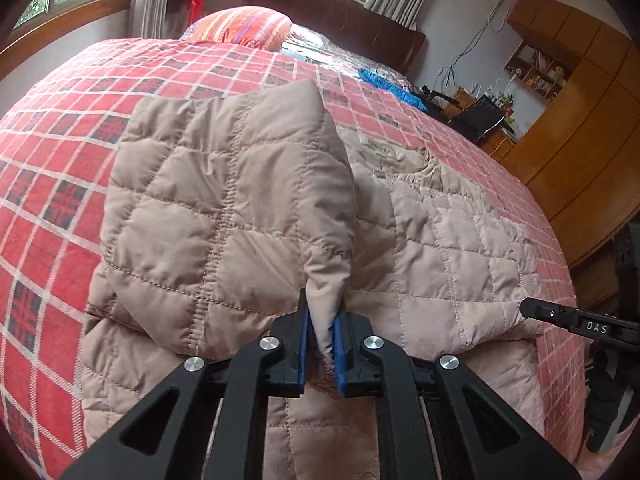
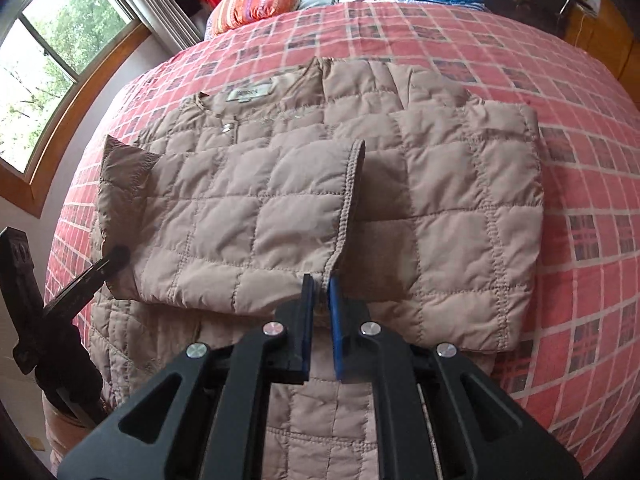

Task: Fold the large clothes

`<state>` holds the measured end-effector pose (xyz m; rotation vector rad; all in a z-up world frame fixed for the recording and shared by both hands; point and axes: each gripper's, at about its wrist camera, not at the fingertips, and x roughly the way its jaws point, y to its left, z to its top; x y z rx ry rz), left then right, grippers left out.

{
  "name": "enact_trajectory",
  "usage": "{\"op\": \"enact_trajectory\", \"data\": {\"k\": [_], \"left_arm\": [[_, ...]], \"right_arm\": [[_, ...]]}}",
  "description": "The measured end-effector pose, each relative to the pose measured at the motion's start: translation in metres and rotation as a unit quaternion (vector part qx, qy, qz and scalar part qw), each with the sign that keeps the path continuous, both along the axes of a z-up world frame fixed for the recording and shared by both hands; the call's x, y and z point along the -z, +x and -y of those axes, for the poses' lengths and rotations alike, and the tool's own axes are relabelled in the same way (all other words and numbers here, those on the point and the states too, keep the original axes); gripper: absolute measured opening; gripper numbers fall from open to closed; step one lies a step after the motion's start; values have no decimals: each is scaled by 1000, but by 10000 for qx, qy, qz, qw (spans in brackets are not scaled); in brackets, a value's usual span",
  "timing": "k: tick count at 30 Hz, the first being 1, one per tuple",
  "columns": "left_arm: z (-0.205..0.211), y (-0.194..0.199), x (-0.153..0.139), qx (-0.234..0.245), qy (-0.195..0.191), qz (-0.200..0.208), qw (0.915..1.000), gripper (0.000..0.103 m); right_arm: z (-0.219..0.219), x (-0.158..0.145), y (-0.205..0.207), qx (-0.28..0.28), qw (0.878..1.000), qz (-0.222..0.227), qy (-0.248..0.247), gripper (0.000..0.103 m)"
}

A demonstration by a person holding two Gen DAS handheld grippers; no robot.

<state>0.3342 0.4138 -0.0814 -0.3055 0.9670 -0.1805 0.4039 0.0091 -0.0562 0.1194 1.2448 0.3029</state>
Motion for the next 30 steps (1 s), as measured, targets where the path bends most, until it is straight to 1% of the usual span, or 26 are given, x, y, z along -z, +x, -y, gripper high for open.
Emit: {"op": "enact_trajectory", "data": {"k": [1,3,4,5,6,7,8,9,11,12,13,14,15,16,17,19,21,23,24,26,27,30], "left_arm": [[2,0,4,25,54,-23,10000,14],[2,-2,4,127,145,-26,9998,21],[0,-6,1,189,119,-13,9998,25],[-3,-10,-4,255,30,20,9997,32],[-8,-14,-10,326,-103,86,9994,41],[-16,-19,-17,379,-255,179,9988,45],[-26,-25,-25,370,-367,307,9982,48],[-33,-28,-32,311,-405,420,9978,48],[-53,-29,-39,88,-378,532,9978,48],[-60,-27,-39,-58,-323,533,9980,46],[-68,-24,-37,-238,-266,491,9982,46],[-72,-20,-33,-344,-233,420,9983,46],[-75,-17,-29,-387,-199,361,9984,46],[-75,-13,-24,-432,-109,301,9986,46],[-74,-10,-19,-489,17,248,9985,46],[-70,-5,-12,-486,153,193,9985,46],[-68,-4,-8,-487,275,183,9983,46],[-64,-3,-5,-439,401,212,9980,46],[-63,-5,-4,-403,429,219,9980,46],[-60,-4,0,-322,436,192,9983,45],[-58,-3,2,-321,469,170,9982,44],[-51,0,9,-264,685,118,9972,44]], "right_arm": [[2,8,2,21,10000,-83,14,7],[4,20,4,30,9998,-182,5,8],[4,20,3,34,9998,-183,29,13],[7,20,2,66,9998,-144,76,18],[11,17,2,96,9998,-90,150,27],[14,14,1,125,9996,-5,243,48],[18,10,0,139,9993,83,327,59],[21,6,1,157,9990,179,389,59],[27,4,7,226,9983,162,513,57],[29,6,13,285,9977,89,607,55],[29,10,19,342,9968,-23,716,50],[29,14,23,361,9961,-105,794,46],[25,20,28,355,9957,-209,831,43],[21,25,31,359,9959,-287,774,38],[17,29,33,362,9962,-322,725,24],[13,29,32,345,9959,-338,761,11],[14,20,30,397,9964,-161,729,8],[28,5,24,592,9973,163,414,7],[34,2,24,709,9969,195,276,7],[48,5,25,834,9957,90,400,7],[52,11,27,869,9951,1,480,7],[49,25,30,810,9960,-63,362,8]]}}
